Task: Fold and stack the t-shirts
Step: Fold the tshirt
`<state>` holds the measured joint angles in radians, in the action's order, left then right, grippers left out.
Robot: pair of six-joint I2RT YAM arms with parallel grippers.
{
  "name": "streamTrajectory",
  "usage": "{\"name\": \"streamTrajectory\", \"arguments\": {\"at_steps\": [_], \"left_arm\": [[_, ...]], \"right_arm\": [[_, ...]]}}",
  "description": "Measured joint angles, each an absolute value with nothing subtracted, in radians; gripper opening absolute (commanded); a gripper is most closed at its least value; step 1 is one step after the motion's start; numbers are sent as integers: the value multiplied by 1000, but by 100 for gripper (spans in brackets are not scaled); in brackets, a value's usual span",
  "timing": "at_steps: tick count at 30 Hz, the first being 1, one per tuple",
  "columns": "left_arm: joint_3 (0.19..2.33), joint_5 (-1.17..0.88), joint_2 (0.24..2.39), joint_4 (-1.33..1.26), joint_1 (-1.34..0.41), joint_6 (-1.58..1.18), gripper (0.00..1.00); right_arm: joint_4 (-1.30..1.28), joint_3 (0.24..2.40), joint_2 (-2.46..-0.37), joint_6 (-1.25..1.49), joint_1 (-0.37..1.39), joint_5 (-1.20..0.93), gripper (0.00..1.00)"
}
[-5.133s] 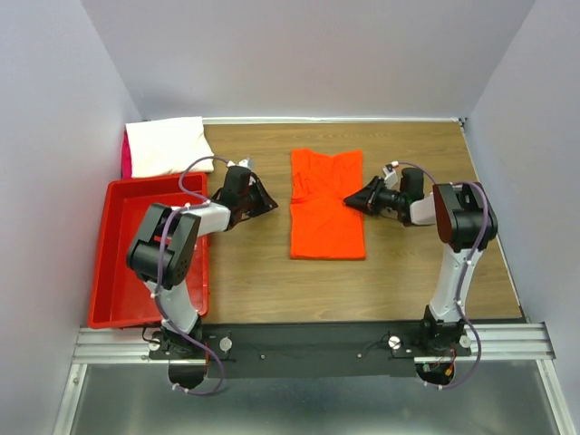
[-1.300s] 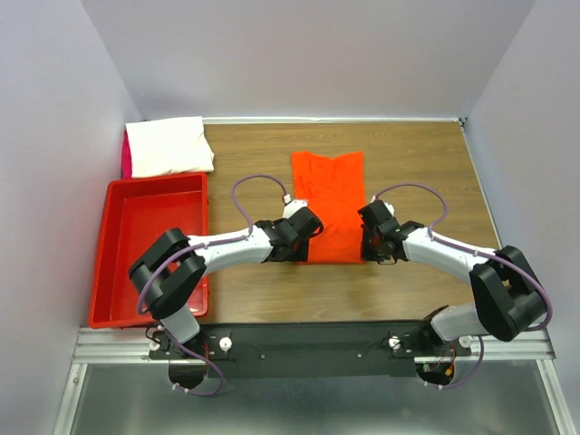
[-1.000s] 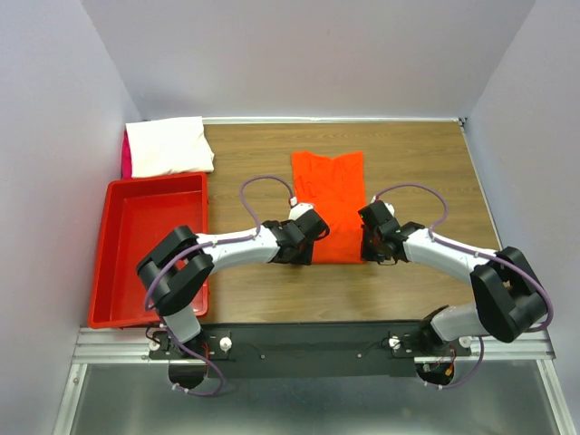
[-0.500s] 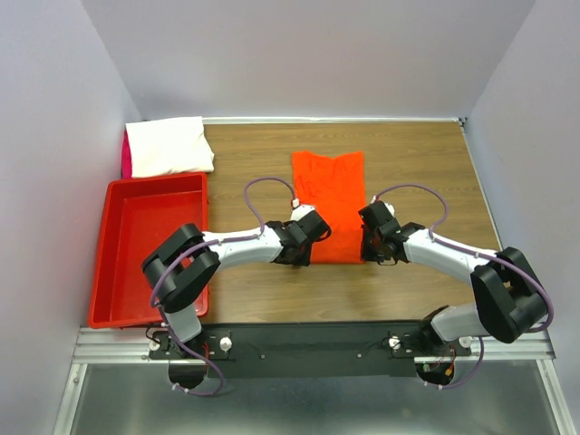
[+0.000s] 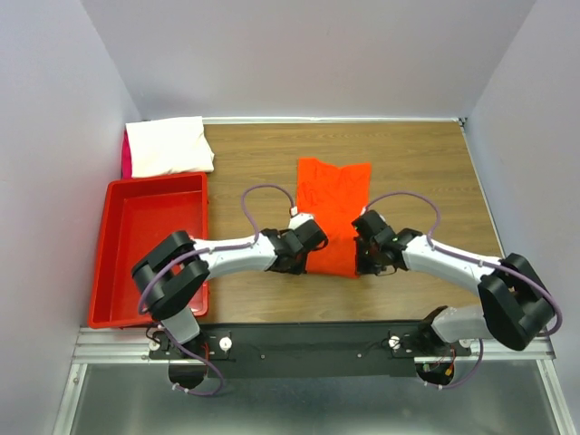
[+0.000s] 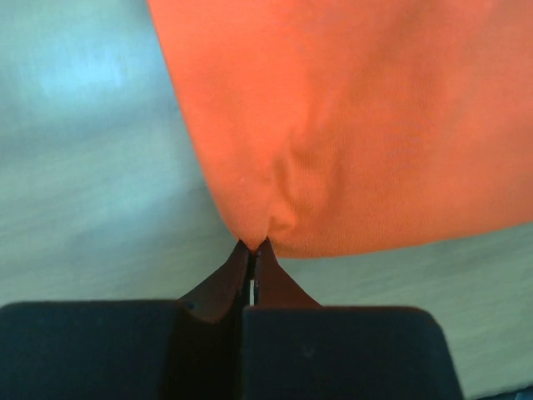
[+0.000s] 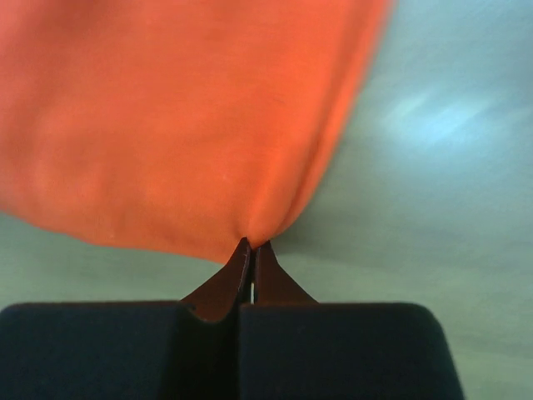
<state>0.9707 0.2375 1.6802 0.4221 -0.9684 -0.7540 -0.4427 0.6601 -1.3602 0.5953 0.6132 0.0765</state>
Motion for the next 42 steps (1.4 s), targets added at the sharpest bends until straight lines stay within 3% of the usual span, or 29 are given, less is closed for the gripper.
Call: {"name": "streamTrajectory", "arguments": {"at_steps": [9,13,21,32,42], "left_arm": [[858,181,1425,704,-1299,-948,0],[860,131,1262,789,-1384,-1052,0],[984,126,1183,823,-1229,-1024,0],[1206,136,1348,733,-962,-732,0],[1402,120,1538,690,-896,-570,0]], "right_arm": [[-714,666,-1227,897,1158,-44,1],[-884,765,-1176,1022,1285,-52,1],[-1148,1111,-1166,1011,1147,127,1],[-1226,1160,-1213,856,923,242,1],[-1194,1163,-1246,701,716,248,1]]}}
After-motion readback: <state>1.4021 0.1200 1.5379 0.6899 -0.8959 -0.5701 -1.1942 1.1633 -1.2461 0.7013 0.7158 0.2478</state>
